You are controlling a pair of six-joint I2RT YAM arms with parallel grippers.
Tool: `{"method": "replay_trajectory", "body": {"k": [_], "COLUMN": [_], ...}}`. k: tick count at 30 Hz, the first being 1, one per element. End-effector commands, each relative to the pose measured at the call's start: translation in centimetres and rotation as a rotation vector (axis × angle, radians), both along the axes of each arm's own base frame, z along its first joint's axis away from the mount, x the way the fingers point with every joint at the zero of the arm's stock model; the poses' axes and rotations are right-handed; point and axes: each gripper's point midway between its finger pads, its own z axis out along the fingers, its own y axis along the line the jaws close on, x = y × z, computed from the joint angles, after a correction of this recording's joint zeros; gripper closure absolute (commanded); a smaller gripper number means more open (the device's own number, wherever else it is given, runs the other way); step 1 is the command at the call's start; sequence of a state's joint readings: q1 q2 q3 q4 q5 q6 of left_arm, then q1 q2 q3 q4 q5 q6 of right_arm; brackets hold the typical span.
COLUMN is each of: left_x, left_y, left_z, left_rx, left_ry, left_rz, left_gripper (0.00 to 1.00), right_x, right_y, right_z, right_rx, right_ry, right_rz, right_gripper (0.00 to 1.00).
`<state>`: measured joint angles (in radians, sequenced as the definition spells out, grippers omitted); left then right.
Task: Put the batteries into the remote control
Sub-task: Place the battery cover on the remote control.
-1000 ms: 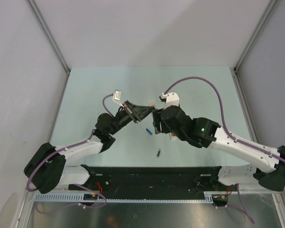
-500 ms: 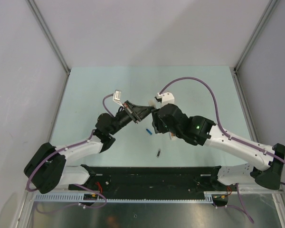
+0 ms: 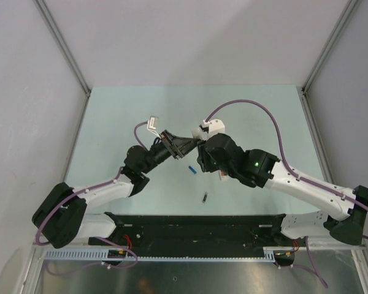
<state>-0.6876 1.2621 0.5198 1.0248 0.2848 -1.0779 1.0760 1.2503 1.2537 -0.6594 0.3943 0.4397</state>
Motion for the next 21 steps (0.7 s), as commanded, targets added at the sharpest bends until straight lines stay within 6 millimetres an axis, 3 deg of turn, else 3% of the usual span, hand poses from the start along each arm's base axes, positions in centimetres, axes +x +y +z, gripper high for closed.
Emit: {"method": "replay_trajectory", "body": {"k": [1,5,10,16,21], "left_x": [0.4,1.3,2.3,0.3,-1.3], "left_y": [0.4,2.2,6.5,9.1,10.2], "left_z": [1.0,0.7,-0.6,-0.7,-1.0], "left_rx": [-0.029,-0.034,-0.034,-0.046,-0.043], "left_ry": [0.002,0.012,0.028,-0.014,-0.030], "left_rz": [-0.010,0.030,0.130,0.166,0.170], "left_gripper": [0.25,0.20,0.18,0.19,0.20], "right_x": [-0.1,-0.3,1.0,3.2,4.5], "right_y": [-0.8,-2.4,-5.8,-7.7,-7.3], "right_z": [2.6,2.3,-1.8,-7.3,-10.2], "right_rx": [0.058,0.027,-0.033,-0.080,-0.037], "right_ry": [-0.043,-0.033,0.107,0.318,0.466], "right_rz": [-0.006,-0.040,-0.119,-0.153,-0.115], "right_gripper": [0.89,0.92,0.92,0.93,0.94]}}
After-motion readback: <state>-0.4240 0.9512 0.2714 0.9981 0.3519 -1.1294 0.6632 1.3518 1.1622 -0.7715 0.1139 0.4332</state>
